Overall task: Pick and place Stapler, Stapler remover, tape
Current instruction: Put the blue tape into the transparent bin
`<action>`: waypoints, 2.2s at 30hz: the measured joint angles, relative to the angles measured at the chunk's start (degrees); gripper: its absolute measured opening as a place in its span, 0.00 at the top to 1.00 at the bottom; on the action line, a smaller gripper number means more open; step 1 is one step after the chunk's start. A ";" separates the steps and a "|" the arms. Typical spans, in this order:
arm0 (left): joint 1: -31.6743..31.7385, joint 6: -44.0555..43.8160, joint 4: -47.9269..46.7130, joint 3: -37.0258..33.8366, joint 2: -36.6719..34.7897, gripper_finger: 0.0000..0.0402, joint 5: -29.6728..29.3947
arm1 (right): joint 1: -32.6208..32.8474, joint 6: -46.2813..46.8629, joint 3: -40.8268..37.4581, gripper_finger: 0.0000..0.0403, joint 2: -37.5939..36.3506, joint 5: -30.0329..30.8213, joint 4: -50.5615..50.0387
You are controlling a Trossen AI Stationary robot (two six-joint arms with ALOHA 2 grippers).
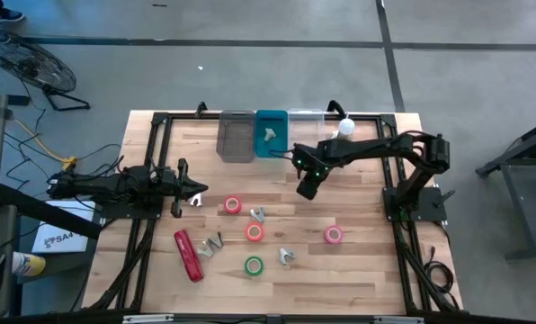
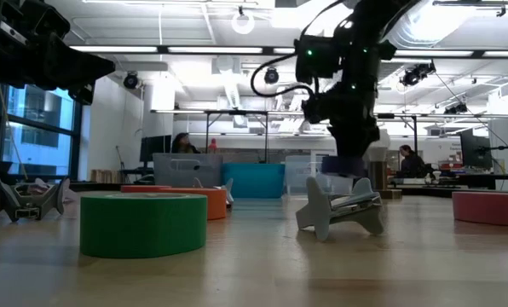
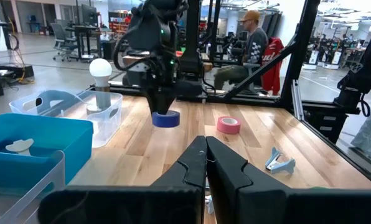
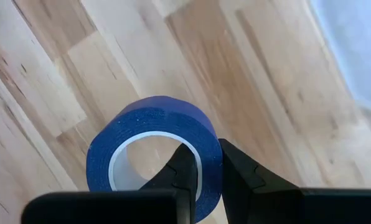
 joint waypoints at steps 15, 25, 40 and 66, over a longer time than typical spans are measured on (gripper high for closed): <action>0.00 0.00 0.00 0.00 0.00 0.99 0.00 | -2.60 -5.41 9.72 0.91 0.00 3.27 -5.92; 0.00 0.00 0.00 0.00 -0.02 0.99 0.00 | -6.71 -9.44 15.41 0.91 0.00 5.53 -8.42; 0.00 0.00 -0.02 0.00 -0.01 0.99 0.00 | -16.94 -9.48 17.58 0.91 0.82 9.31 -6.44; 0.00 0.00 -0.02 0.00 0.00 0.99 0.00 | -20.83 4.32 17.55 0.91 13.09 7.69 -0.13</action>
